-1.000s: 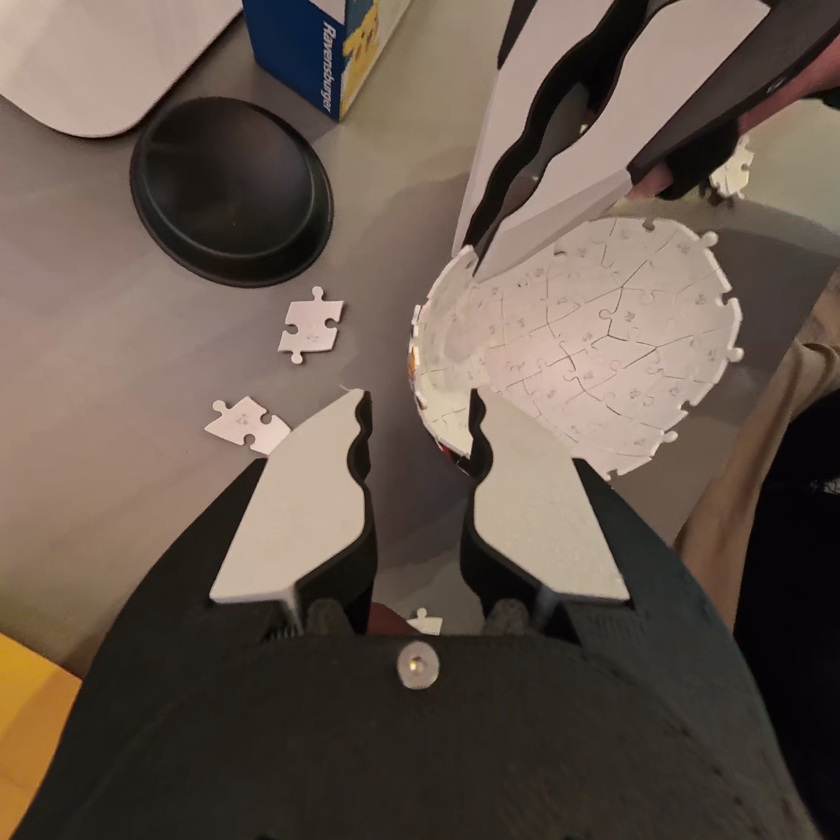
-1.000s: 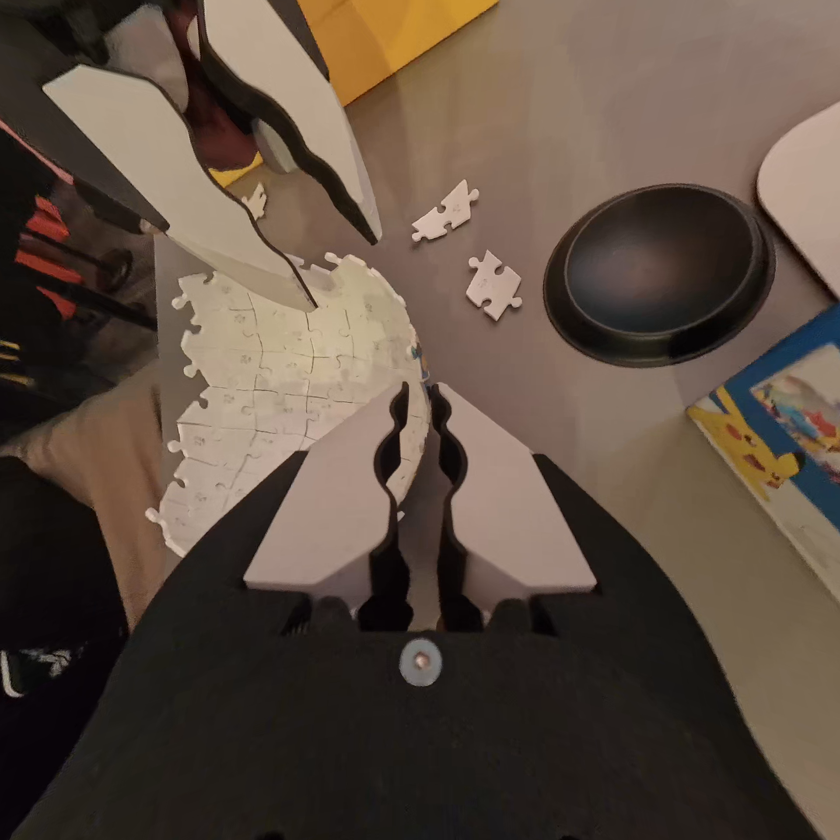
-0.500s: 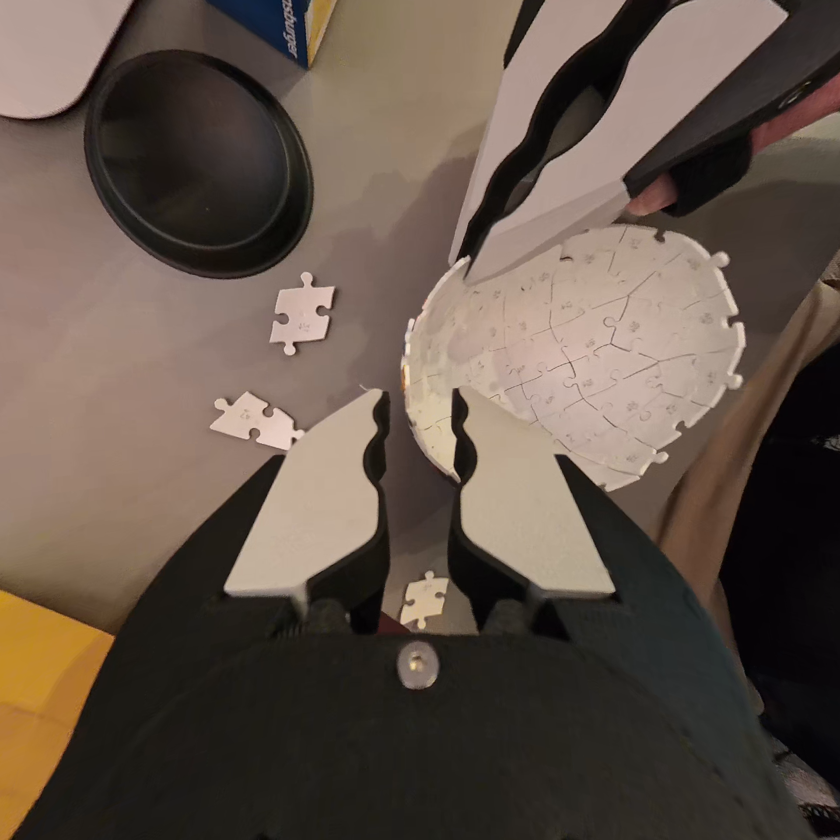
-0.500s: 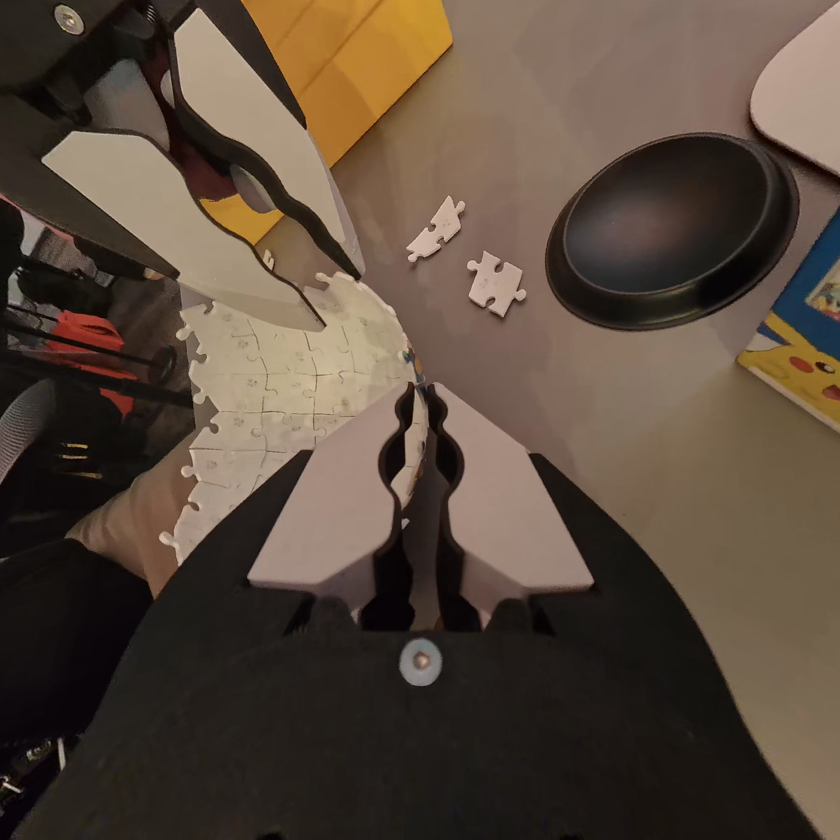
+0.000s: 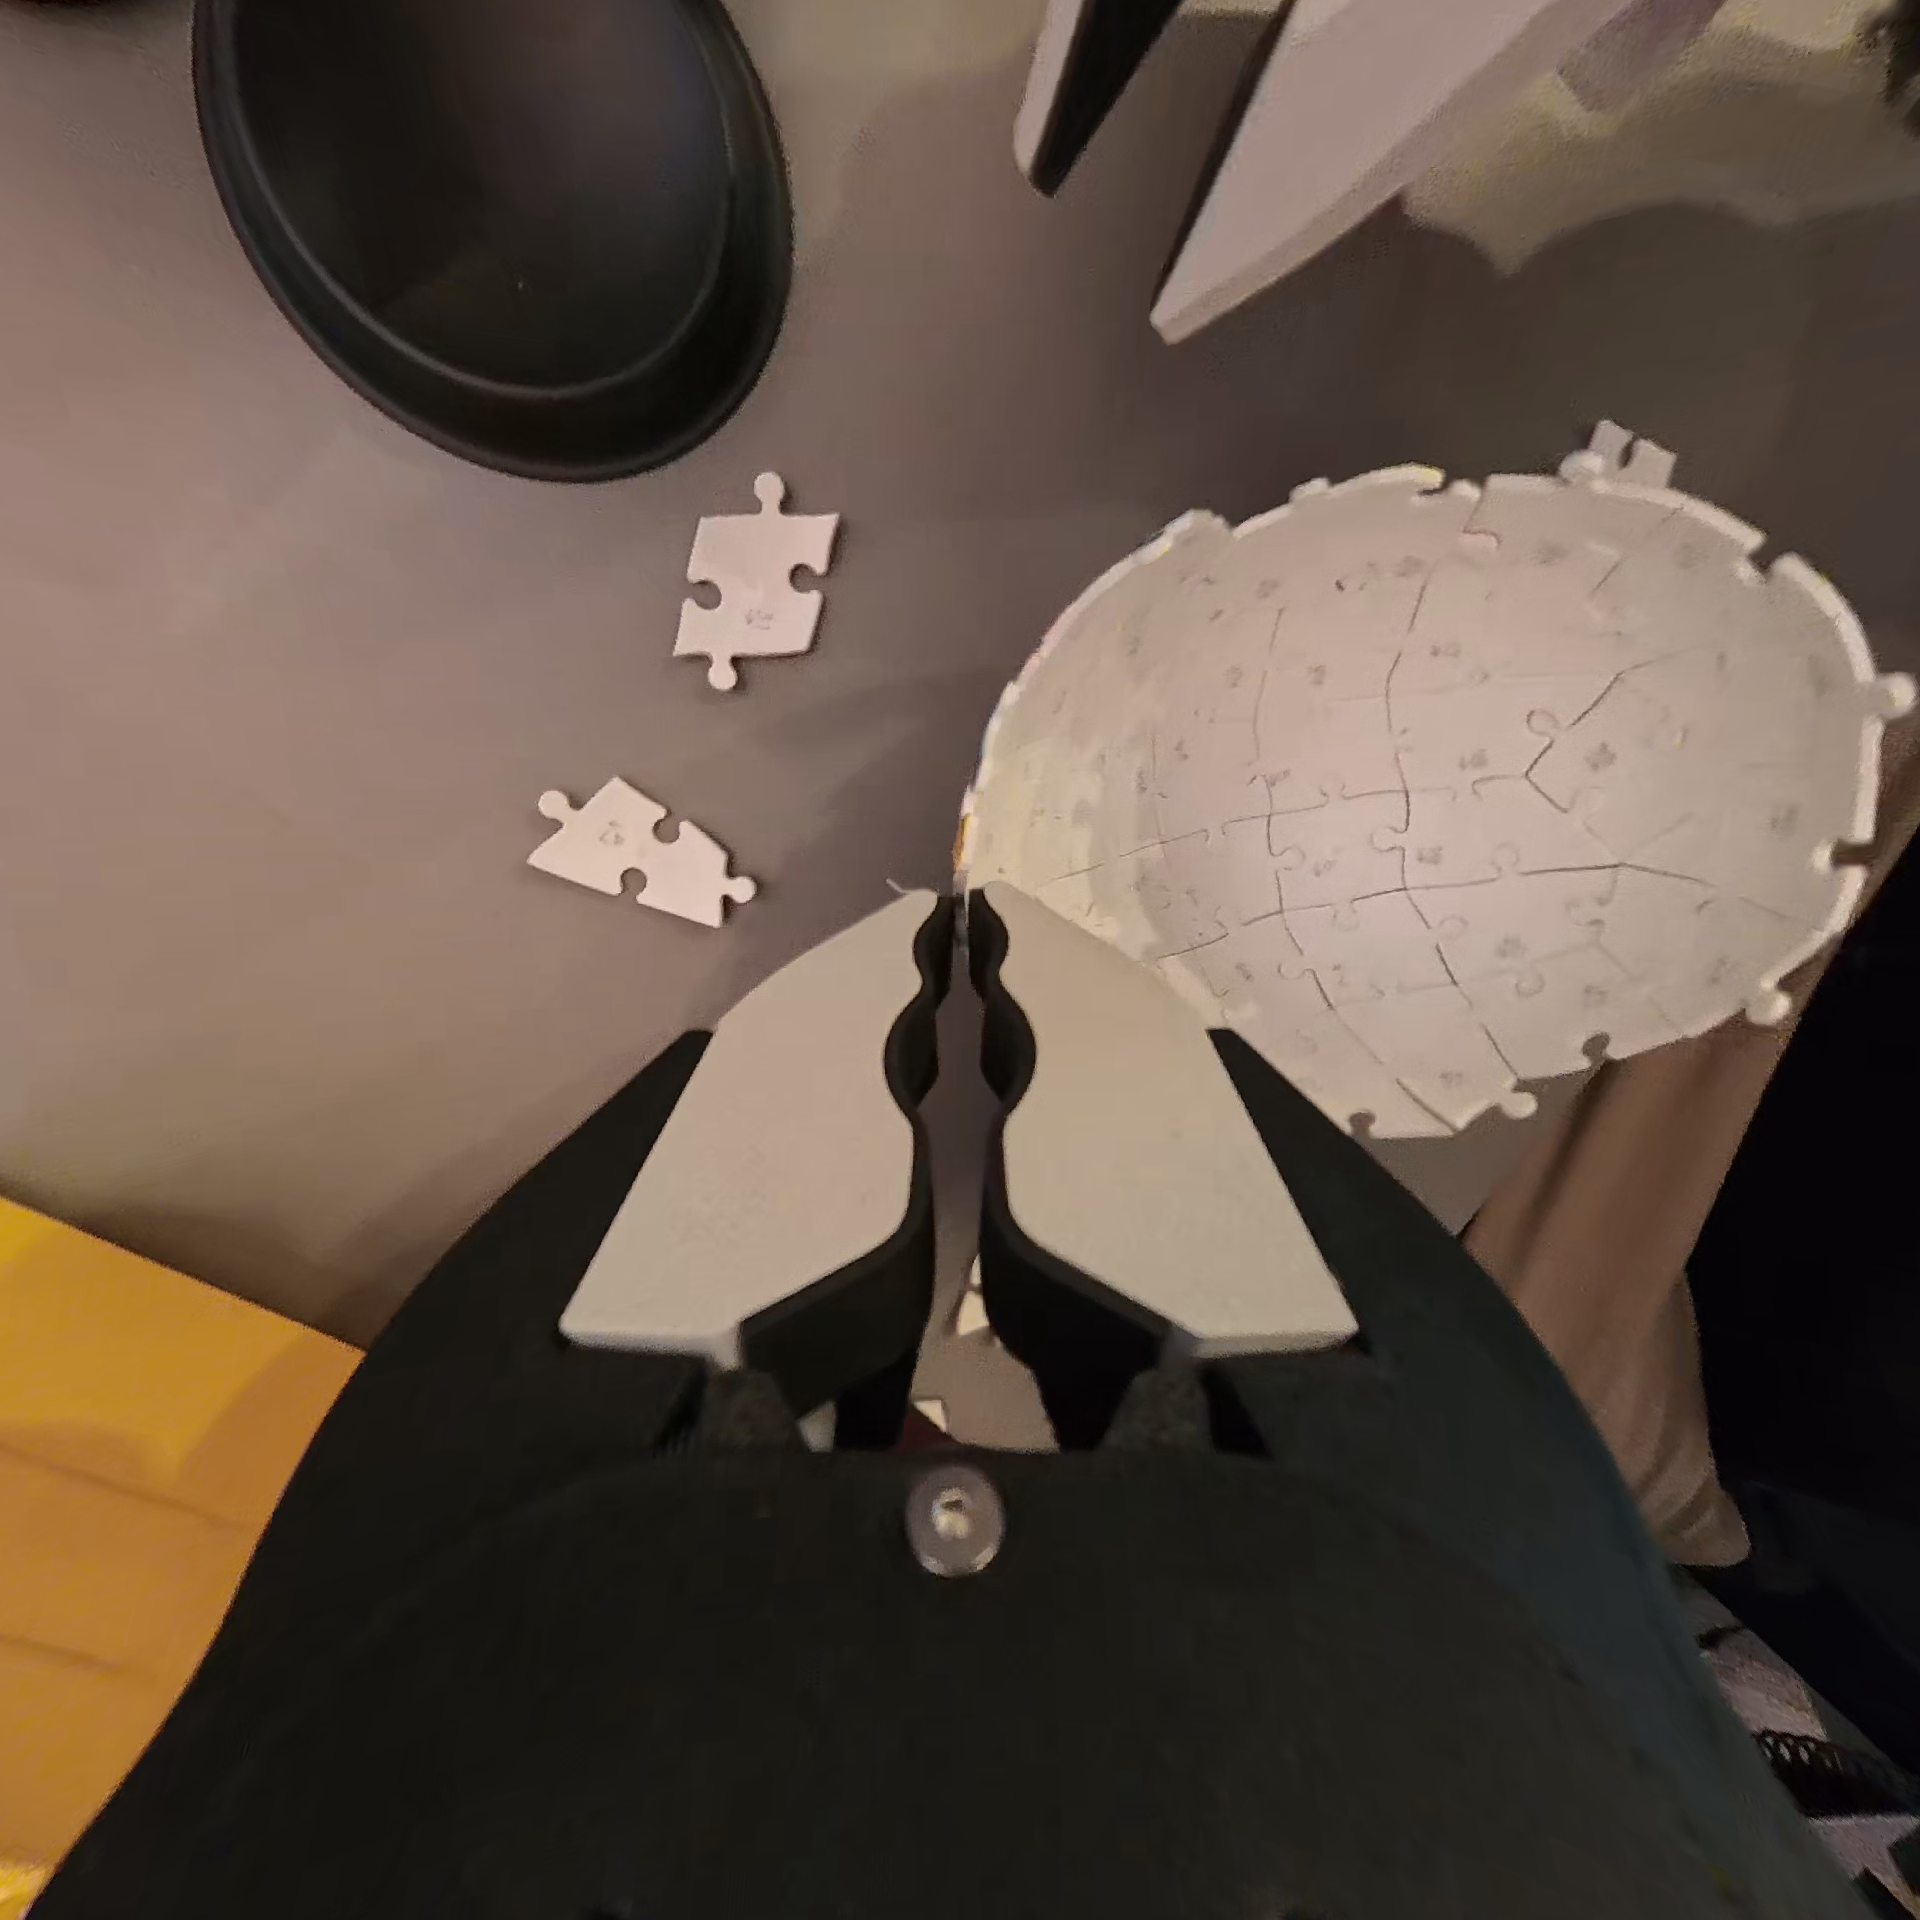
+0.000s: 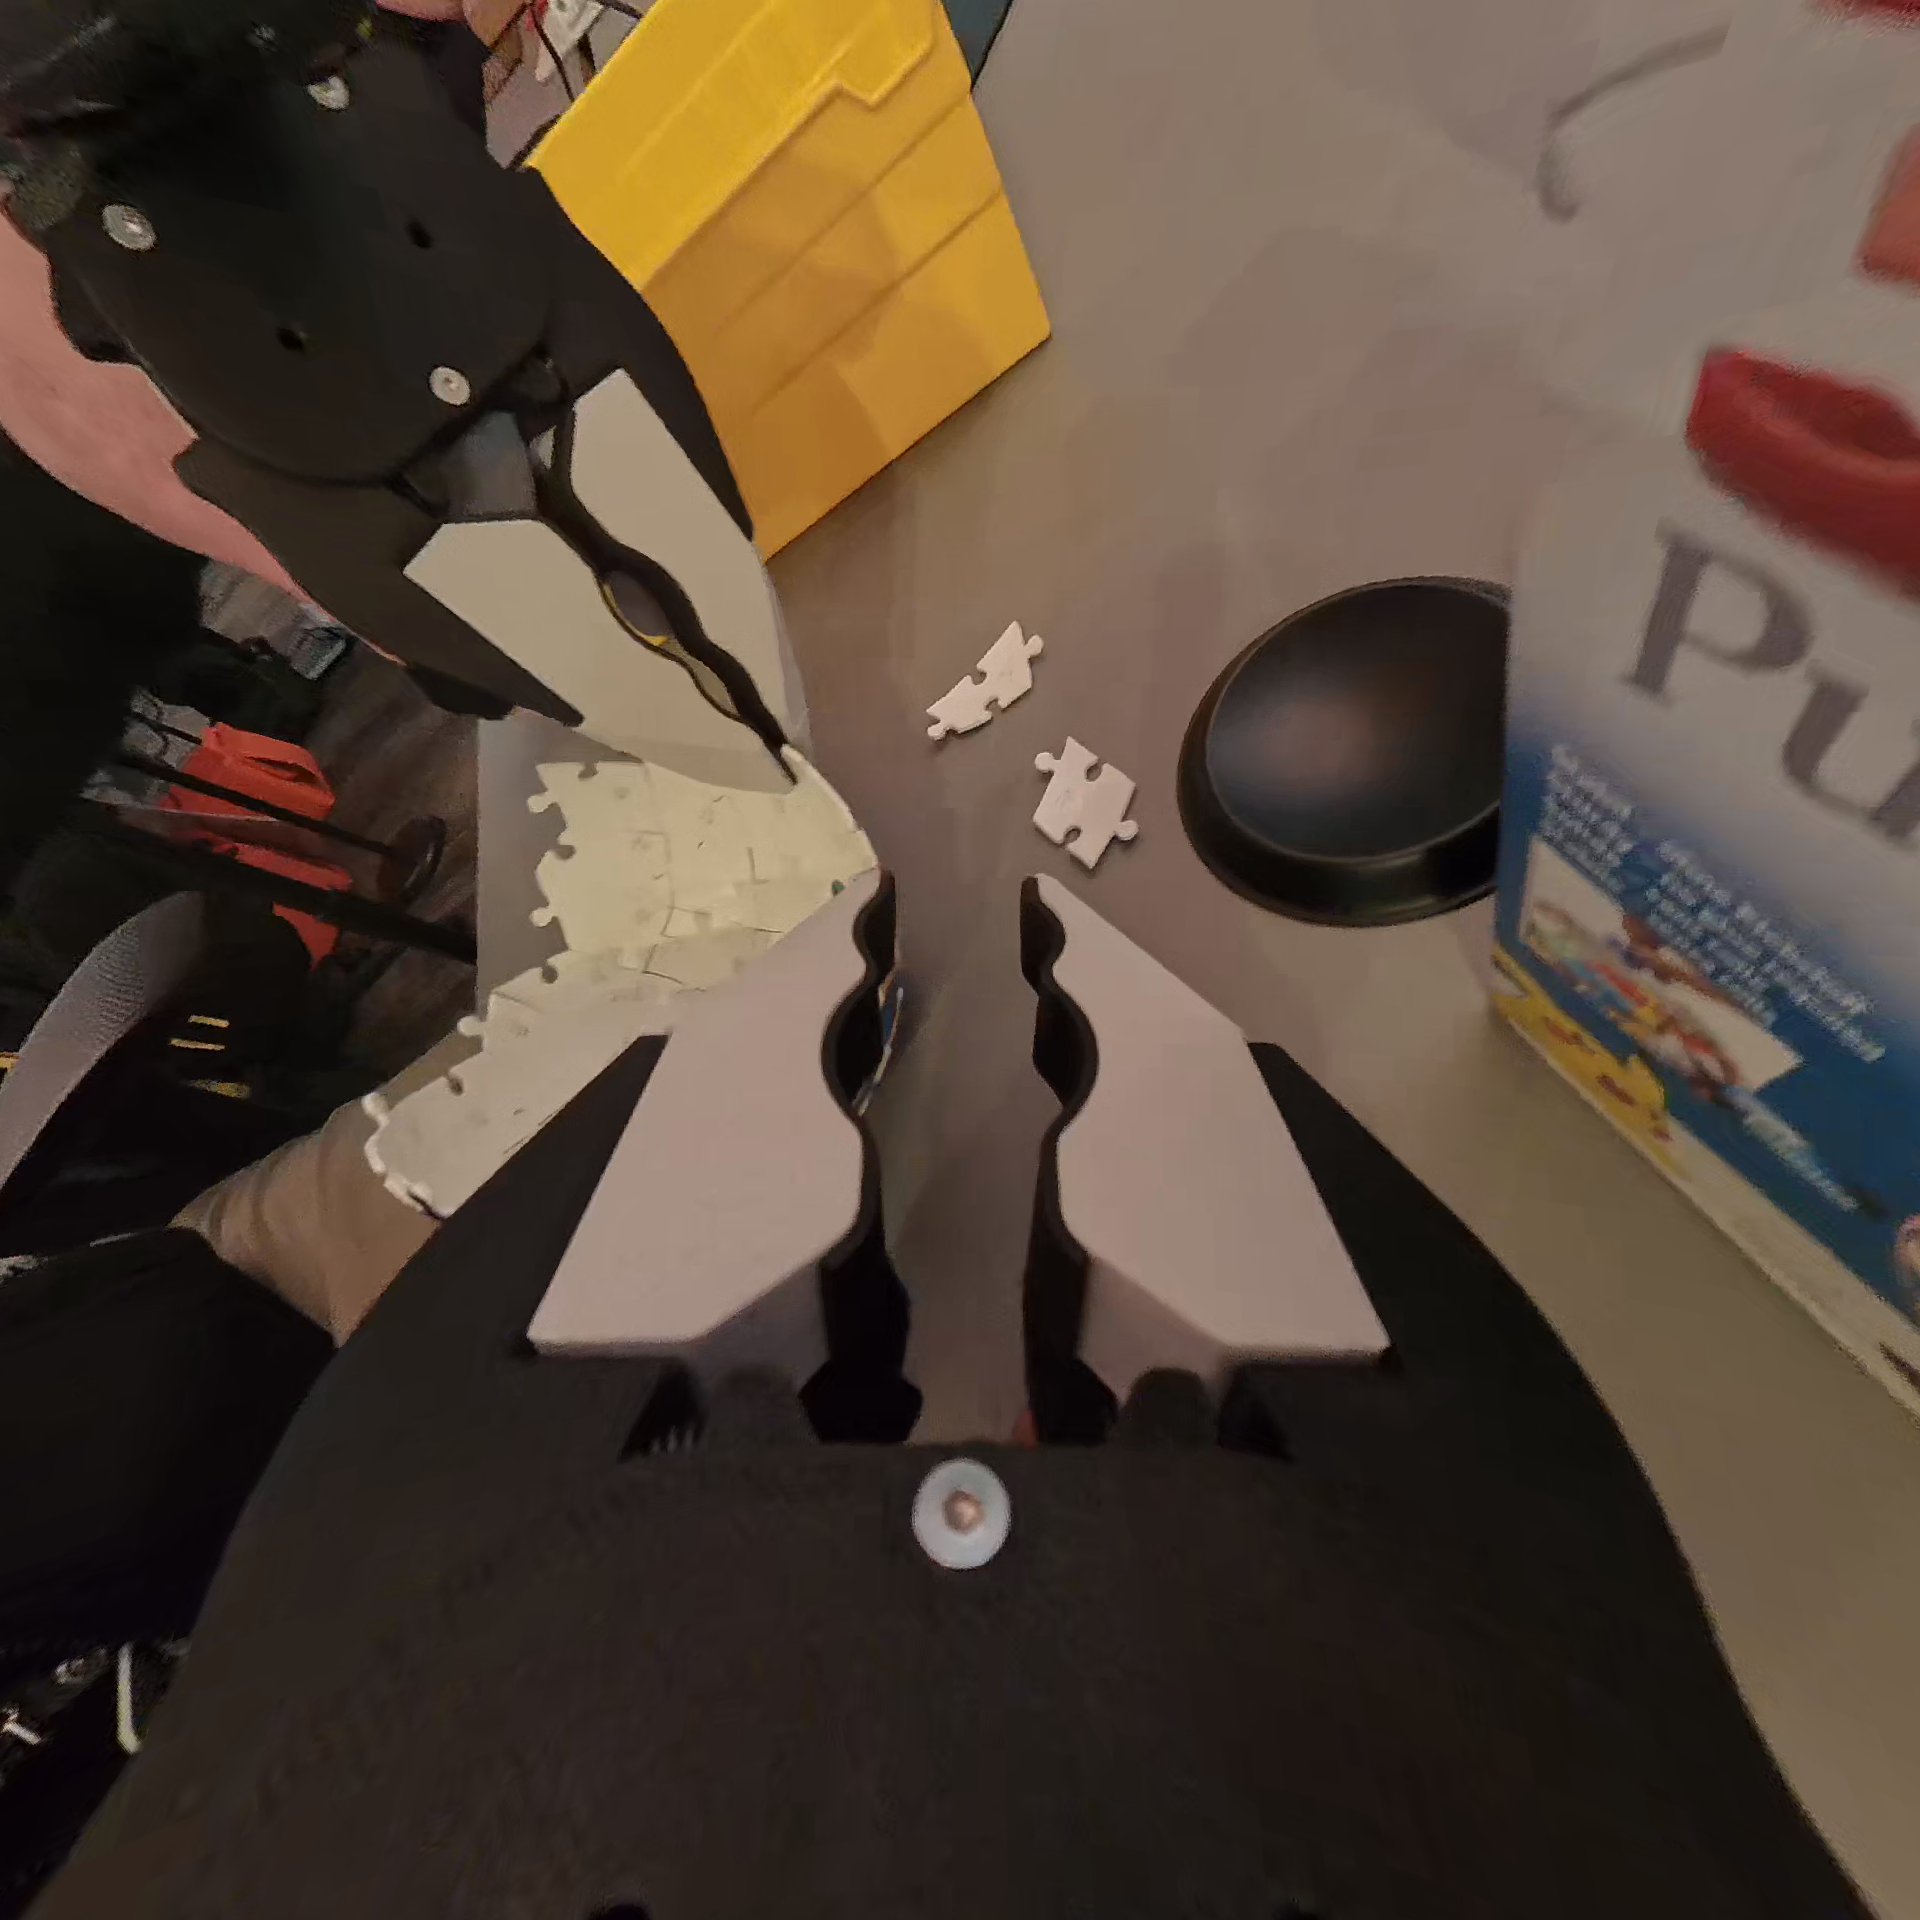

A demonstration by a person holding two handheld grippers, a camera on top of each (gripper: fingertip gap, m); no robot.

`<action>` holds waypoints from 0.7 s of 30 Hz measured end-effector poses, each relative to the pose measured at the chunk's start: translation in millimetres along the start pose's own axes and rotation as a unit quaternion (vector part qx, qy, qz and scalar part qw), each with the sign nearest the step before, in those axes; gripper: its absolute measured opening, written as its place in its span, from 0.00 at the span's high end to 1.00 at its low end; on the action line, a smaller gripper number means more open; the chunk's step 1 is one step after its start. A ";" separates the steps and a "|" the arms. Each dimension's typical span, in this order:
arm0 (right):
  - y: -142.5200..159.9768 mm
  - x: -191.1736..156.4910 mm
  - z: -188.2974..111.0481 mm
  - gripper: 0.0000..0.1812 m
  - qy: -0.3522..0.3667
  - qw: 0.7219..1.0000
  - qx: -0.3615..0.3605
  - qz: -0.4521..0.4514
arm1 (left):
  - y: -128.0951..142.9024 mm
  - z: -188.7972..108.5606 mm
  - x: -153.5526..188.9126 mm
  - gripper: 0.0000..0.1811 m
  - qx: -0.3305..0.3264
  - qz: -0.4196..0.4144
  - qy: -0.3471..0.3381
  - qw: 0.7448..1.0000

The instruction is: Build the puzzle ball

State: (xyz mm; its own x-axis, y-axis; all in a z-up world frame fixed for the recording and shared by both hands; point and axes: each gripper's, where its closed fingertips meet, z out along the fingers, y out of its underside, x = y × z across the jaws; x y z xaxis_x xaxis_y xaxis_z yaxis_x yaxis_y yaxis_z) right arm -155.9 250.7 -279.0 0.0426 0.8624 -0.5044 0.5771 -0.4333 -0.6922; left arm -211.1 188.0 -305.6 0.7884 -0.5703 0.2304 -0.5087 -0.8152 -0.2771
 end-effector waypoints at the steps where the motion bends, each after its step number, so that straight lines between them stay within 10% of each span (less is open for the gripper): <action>1: 0.3 3.4 2.6 0.88 0.008 1.000 -0.007 -0.007 | 1.8 -1.3 -1.8 0.99 -0.005 0.000 -0.002 1.000; 15: 26.8 40.2 59.8 0.82 0.145 0.967 -0.128 -0.167 | 34.0 -12.9 -13.3 0.99 -0.064 0.008 0.008 0.998; 21: 18.5 42.9 72.9 0.99 0.151 0.962 -0.117 -0.193 | 35.3 -10.4 -19.1 0.99 -0.091 0.011 0.013 0.996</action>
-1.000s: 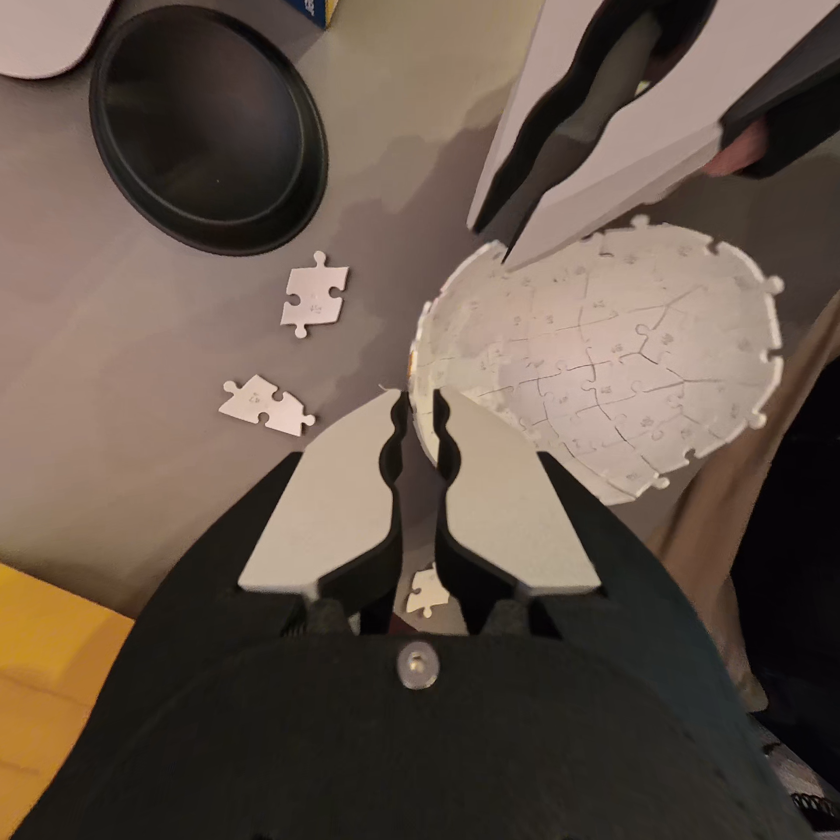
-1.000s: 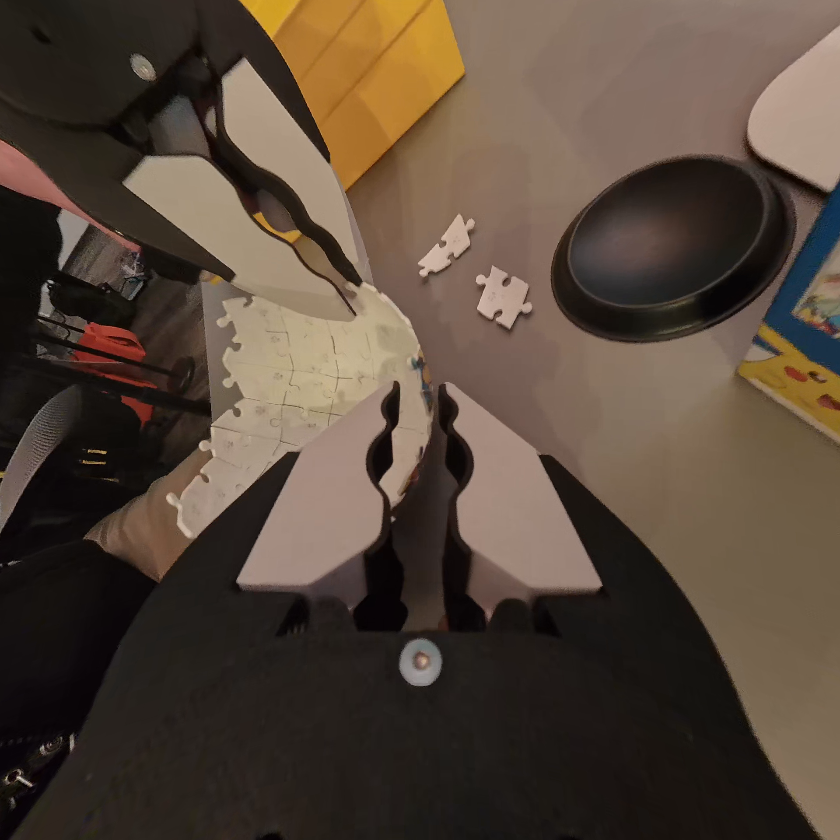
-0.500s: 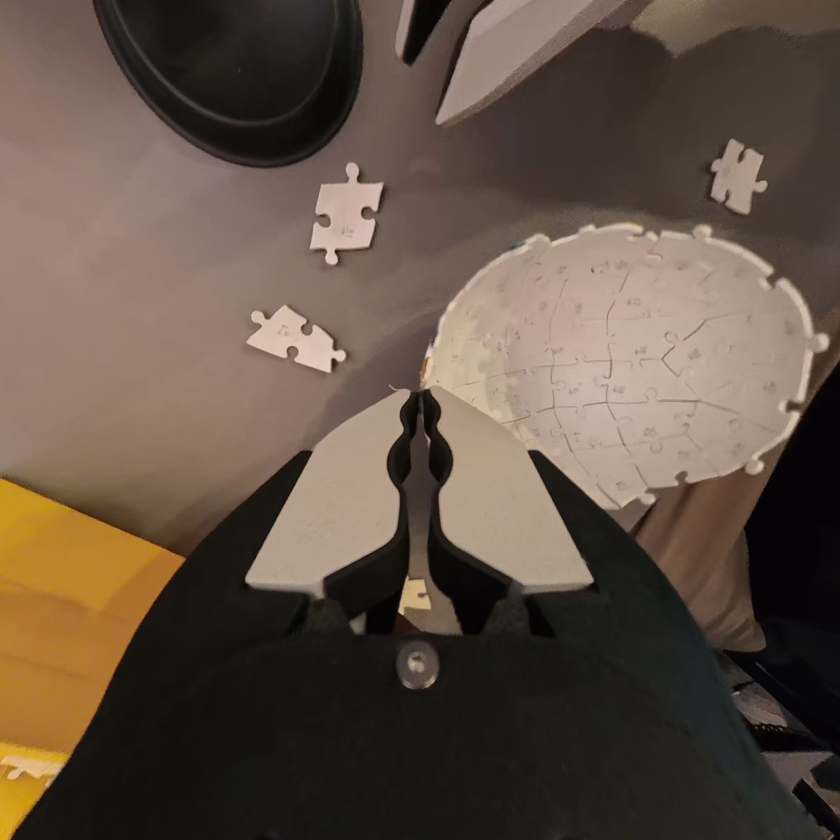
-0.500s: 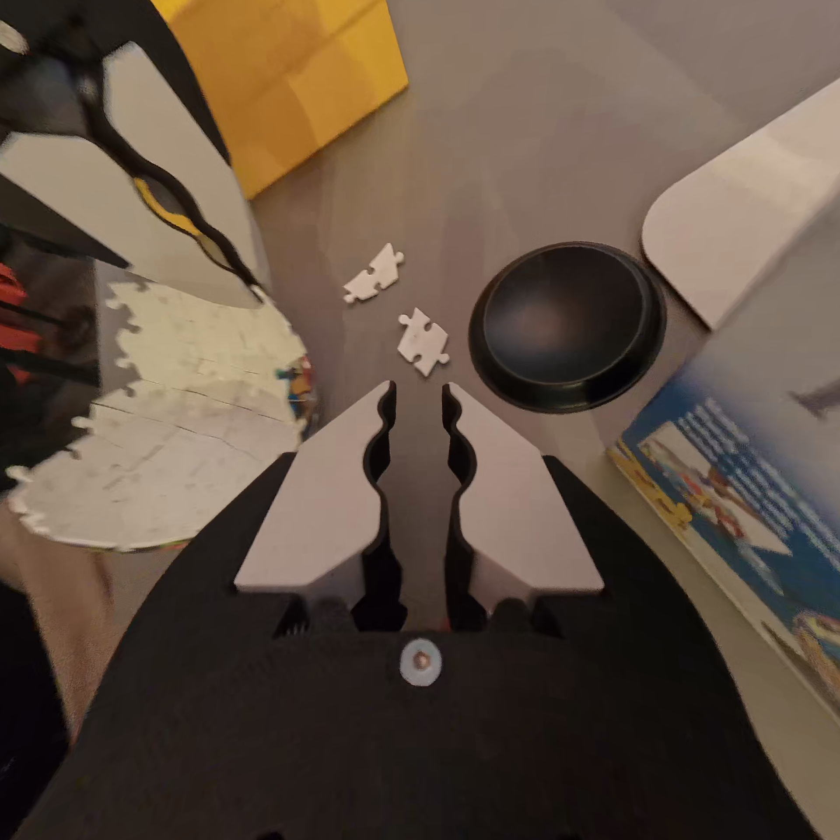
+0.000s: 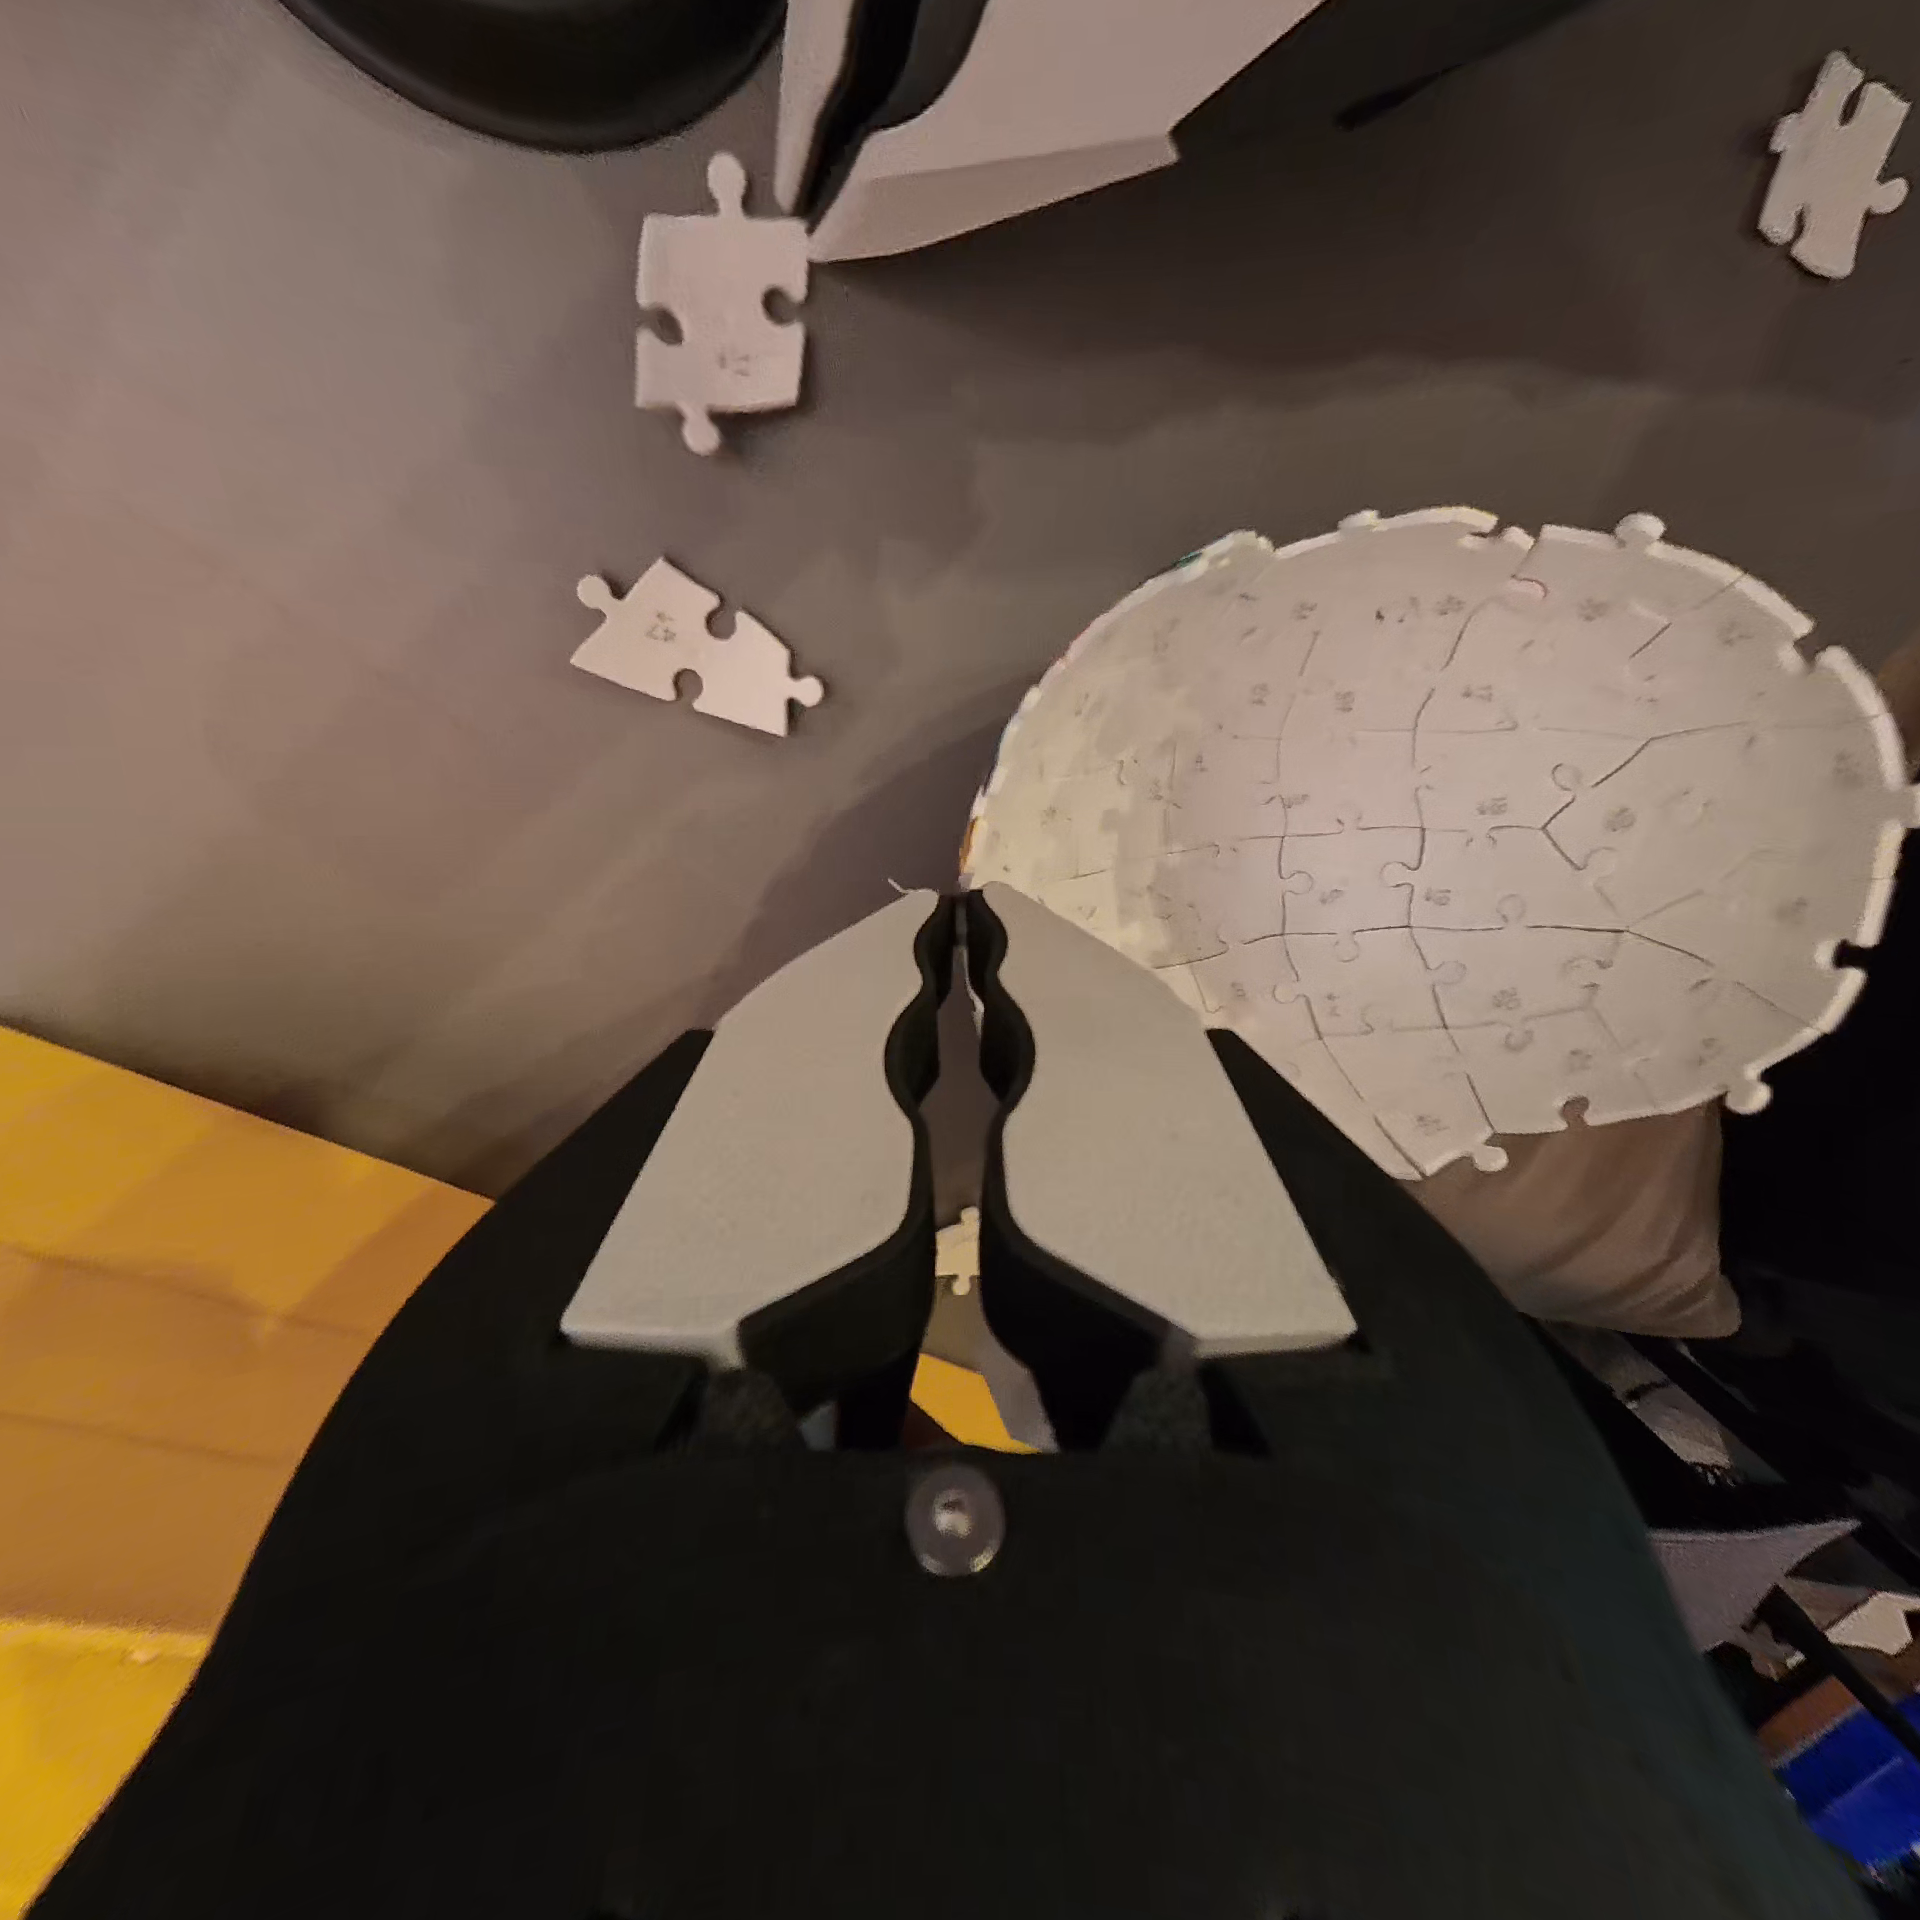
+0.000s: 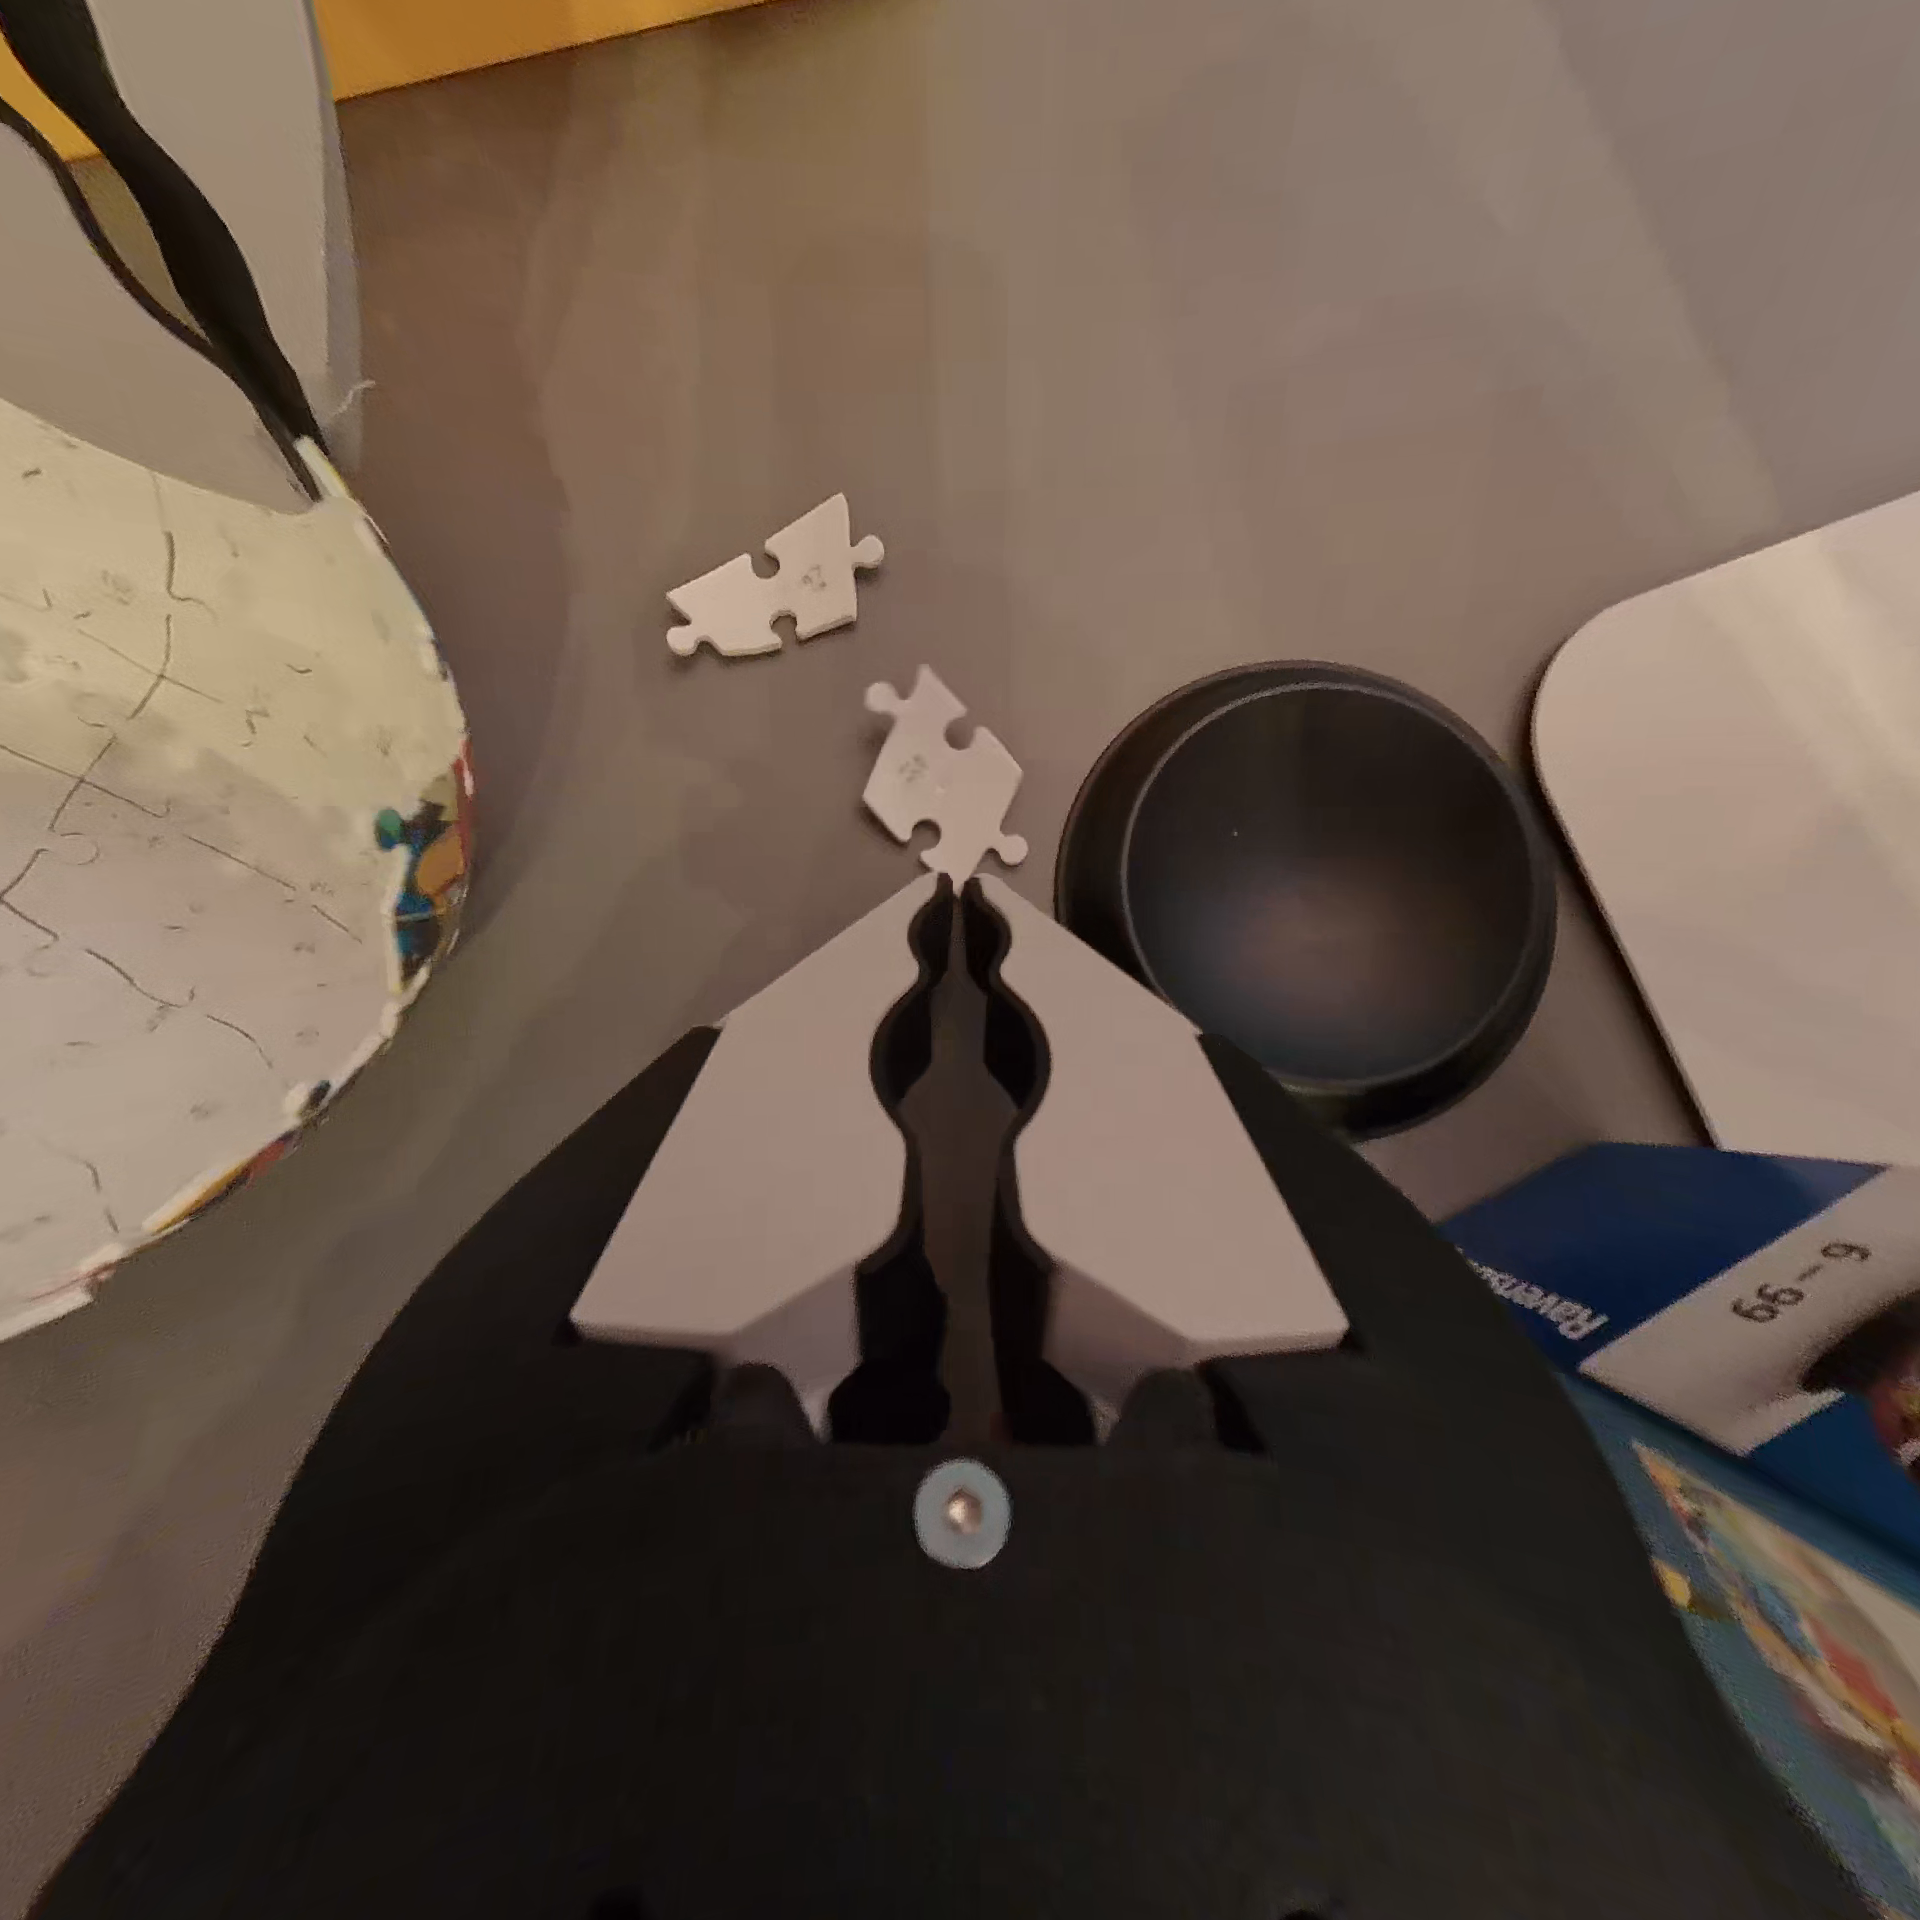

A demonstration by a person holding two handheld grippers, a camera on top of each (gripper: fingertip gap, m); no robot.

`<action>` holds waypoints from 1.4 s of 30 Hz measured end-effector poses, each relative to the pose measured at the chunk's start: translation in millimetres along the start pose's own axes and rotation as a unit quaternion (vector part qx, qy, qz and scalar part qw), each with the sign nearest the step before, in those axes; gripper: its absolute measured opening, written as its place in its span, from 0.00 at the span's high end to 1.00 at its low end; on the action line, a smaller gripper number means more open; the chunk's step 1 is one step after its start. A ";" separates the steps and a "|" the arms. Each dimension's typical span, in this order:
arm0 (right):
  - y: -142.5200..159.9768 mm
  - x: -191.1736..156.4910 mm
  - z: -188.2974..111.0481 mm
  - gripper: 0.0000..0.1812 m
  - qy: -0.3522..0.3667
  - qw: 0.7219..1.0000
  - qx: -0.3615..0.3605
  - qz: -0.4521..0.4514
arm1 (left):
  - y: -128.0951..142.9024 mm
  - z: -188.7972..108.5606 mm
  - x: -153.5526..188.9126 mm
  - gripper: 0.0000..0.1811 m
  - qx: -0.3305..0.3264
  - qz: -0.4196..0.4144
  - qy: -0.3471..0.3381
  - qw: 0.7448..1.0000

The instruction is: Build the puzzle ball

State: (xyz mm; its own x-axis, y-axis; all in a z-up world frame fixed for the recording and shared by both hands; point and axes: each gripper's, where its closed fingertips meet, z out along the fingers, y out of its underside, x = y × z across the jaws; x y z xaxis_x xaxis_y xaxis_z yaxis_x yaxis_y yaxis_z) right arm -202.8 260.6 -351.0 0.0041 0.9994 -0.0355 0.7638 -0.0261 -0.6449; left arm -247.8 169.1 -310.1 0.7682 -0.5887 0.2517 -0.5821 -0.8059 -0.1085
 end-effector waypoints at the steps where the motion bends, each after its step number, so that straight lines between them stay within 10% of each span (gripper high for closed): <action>1: -0.6 0.3 0.5 1.00 -0.002 1.000 0.001 -0.002 | -0.1 0.7 -0.6 0.99 -0.005 0.002 0.002 1.000; 23: 7.6 -21.7 -42.0 1.00 -0.090 0.993 0.026 -0.068 | -34.1 23.2 -4.4 0.98 -0.146 0.067 0.050 0.986; 42: 2.2 -21.3 -1.9 0.91 -0.089 0.988 0.008 -0.127 | -22.7 19.2 0.1 0.99 -0.166 0.089 0.067 0.980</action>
State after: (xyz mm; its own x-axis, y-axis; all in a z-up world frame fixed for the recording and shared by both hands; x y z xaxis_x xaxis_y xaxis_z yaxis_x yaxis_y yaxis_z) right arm -200.0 239.4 -350.2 -0.3011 0.9536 -0.0047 0.7152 0.2226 -0.6626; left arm -229.3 186.1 -326.1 0.6171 -0.6867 0.3842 -0.7759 -0.6123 0.1518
